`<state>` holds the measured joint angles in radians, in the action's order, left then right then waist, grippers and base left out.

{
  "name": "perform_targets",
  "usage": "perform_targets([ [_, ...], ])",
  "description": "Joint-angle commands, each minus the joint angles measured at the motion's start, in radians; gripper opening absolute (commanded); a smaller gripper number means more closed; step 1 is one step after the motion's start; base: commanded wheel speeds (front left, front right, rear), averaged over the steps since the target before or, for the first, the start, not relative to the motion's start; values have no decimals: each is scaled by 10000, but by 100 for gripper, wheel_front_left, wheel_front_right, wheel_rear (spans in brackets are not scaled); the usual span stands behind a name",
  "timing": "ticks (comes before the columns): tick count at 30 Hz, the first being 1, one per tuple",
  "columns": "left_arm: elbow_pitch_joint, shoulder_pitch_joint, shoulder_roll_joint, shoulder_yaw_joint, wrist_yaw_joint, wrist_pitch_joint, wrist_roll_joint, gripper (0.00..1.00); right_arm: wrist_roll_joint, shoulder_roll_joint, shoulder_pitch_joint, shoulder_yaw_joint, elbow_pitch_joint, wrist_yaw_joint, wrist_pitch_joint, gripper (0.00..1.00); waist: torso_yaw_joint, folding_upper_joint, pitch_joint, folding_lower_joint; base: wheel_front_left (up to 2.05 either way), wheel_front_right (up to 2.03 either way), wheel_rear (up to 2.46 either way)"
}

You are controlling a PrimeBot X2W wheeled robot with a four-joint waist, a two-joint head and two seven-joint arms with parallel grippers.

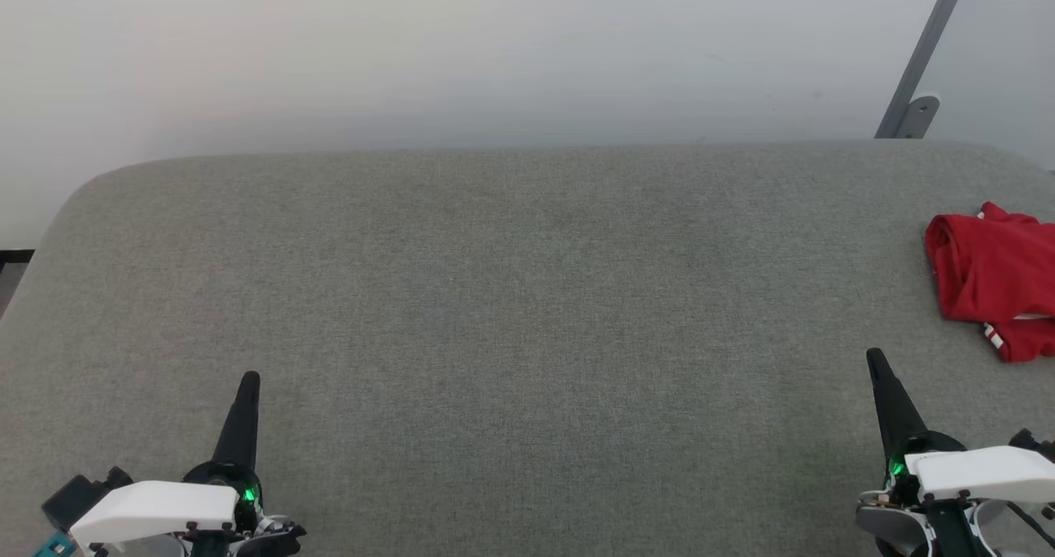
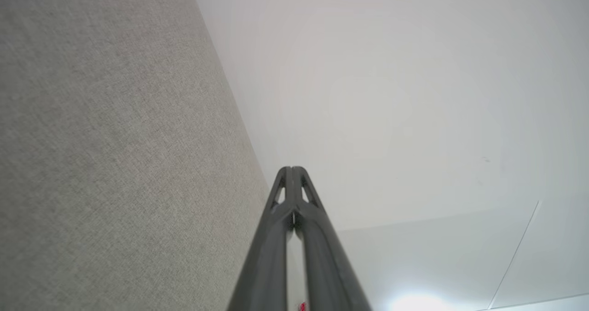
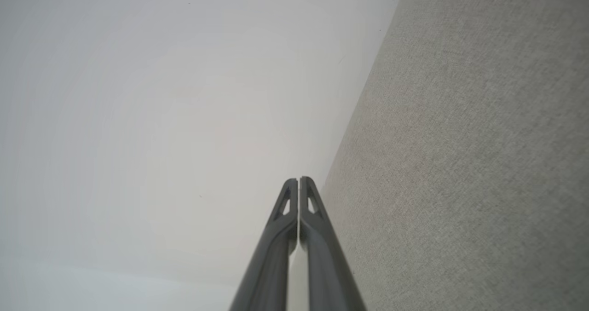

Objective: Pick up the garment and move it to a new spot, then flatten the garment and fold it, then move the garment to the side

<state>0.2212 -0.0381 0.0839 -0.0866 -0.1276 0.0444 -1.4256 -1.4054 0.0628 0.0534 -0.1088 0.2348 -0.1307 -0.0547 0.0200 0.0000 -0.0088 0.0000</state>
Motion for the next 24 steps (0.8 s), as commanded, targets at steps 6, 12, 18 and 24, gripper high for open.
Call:
perform_targets([
  [6, 47, -303, -50, -74, -44, 176, -547, 0, -552, -52, 267, -33, 12, -1, -180, 0, -39, 0, 24, 0, 0, 0, 0],
  [12, 99, -447, -104, -99, -47, 289, -908, 0, -958, -81, 378, -44, 41, -1, -297, 0, -78, 0, 46, 0, 0, 0, 0],
  [18, 146, -516, -153, -126, -49, 394, -1196, 0, -1272, -101, 434, -50, 66, -1, -396, 0, -110, 0, 65, 0, 0, 0, 0],
  [24, 201, -671, -217, -158, -53, 540, -1640, 0, -1726, -124, 536, -57, 93, 0, -526, 0, -155, 0, 92, 0, 0, 0, 0],
])
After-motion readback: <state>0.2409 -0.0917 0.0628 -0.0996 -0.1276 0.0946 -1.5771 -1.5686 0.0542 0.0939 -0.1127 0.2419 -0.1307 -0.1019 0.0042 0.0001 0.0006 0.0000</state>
